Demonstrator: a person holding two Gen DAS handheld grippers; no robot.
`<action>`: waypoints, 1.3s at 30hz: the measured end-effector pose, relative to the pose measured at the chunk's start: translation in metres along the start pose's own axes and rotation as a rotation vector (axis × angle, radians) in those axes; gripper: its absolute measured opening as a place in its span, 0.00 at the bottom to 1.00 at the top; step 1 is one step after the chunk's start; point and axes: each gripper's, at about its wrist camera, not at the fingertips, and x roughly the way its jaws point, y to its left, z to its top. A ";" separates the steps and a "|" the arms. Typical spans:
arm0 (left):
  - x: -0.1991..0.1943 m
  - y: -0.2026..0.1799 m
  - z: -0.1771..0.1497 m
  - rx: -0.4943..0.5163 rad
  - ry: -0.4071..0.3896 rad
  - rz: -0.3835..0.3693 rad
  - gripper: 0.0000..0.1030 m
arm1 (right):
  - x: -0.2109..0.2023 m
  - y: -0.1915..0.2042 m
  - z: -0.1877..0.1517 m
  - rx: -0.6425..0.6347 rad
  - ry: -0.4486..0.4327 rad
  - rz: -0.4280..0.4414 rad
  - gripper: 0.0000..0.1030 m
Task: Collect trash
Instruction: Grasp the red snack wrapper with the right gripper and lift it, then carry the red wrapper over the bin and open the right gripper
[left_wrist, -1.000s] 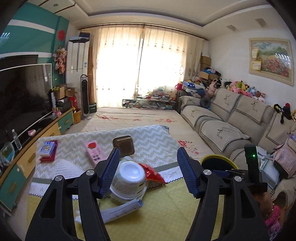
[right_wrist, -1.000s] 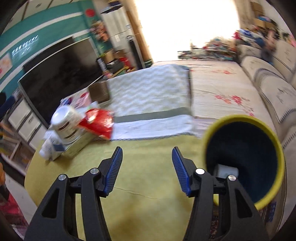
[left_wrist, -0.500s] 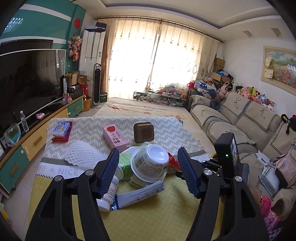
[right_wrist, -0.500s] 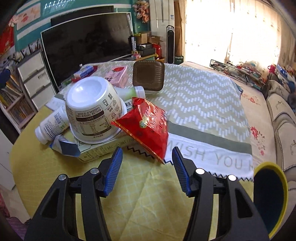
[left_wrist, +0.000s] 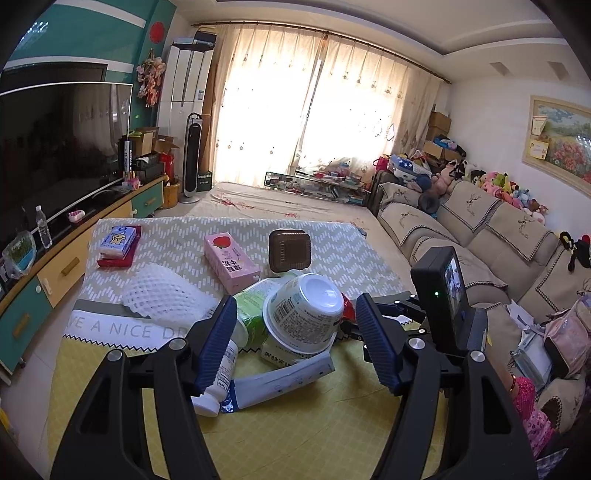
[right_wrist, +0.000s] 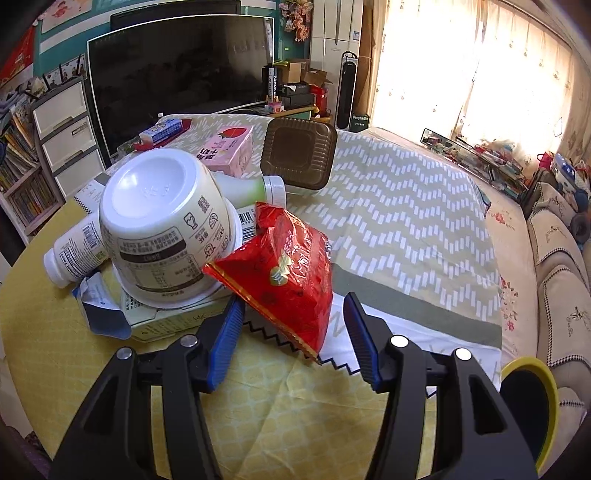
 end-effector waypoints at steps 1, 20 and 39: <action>0.001 0.000 0.000 -0.001 0.003 -0.001 0.65 | 0.001 -0.001 0.000 -0.002 0.004 0.004 0.49; 0.013 -0.004 -0.003 0.011 0.030 -0.015 0.65 | -0.058 -0.051 -0.025 0.242 -0.116 0.097 0.09; 0.036 -0.033 -0.005 0.075 0.081 -0.045 0.65 | -0.112 -0.219 -0.164 0.700 -0.027 -0.371 0.17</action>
